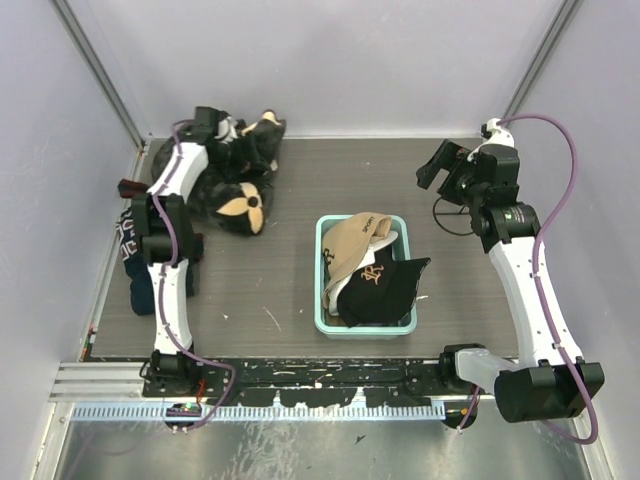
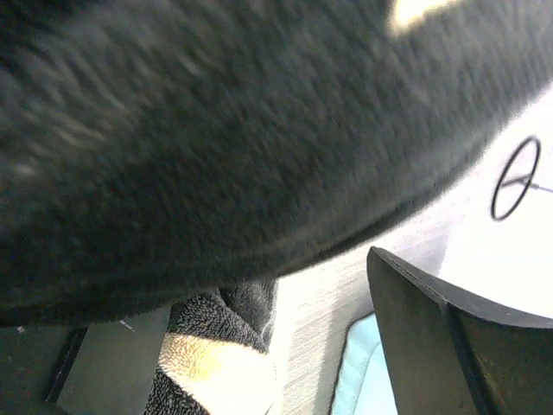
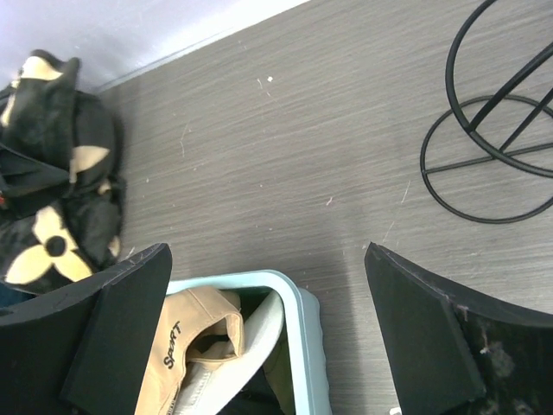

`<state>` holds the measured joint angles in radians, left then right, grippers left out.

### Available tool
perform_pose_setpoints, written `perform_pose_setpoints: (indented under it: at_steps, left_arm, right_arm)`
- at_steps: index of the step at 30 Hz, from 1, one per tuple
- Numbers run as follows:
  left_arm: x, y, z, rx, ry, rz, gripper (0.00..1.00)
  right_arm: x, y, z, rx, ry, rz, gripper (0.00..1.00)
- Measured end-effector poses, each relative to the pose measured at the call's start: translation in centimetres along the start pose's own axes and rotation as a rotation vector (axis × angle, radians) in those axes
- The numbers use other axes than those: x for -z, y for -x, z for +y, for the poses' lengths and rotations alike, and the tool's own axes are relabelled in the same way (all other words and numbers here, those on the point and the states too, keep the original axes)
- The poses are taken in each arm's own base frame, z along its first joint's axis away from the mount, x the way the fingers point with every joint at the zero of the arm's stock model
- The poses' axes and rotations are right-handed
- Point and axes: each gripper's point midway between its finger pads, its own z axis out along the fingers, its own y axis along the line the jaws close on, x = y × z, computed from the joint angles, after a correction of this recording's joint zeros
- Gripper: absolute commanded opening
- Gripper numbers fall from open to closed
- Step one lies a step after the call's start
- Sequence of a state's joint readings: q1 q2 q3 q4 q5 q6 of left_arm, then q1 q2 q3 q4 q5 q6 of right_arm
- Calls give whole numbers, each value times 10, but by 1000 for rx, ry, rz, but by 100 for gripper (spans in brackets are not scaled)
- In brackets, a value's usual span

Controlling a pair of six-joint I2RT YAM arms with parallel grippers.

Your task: Stack the hats

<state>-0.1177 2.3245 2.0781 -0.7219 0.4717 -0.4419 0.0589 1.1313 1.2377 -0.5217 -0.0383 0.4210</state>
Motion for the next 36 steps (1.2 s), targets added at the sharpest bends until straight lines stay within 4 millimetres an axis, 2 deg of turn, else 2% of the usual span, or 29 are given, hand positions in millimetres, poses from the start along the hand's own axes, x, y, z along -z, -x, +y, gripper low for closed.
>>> perform_pose_setpoints:
  at_steps: [5,9,13,15,17,19,21,24,27,29,32,36]
  left_arm:
    - [31,37,60,119,37,-48,98]
    - [49,62,94,190,58,-98,98]
    - [63,81,111,222,65,-151,98]
    - [68,84,111,214,64,-170,98]
    - [72,77,101,187,61,-178,98]
    - [79,64,83,145,64,-183,98]
    - [91,43,56,93,62,-185,98]
    - [111,-7,0,-8,23,-171,98]
    - [132,-71,-47,-95,-43,-129,98]
    - [144,-106,-55,-116,-59,-107,98]
    - [152,-158,-51,-114,-55,-61,98]
    - [156,-231,-57,-136,-73,20,98]
  right_arm:
    - [-1,-8,-4,-1,-16,33,100]
    - [0,-11,-5,-2,-22,45,100]
    - [3,-12,-6,7,-29,58,100]
    - [5,-14,-8,16,-37,72,100]
    - [7,-21,-12,22,-53,99,100]
    - [10,-30,-18,23,-77,139,100]
    - [14,-42,-23,24,-98,185,100]
    - [19,-61,-30,23,-116,260,100]
    - [27,-94,-36,9,-120,376,100]
    - [36,-118,-41,-2,-126,461,100]
    - [54,-145,-46,-4,-129,559,100]
    - [71,-168,-51,2,-121,629,97]
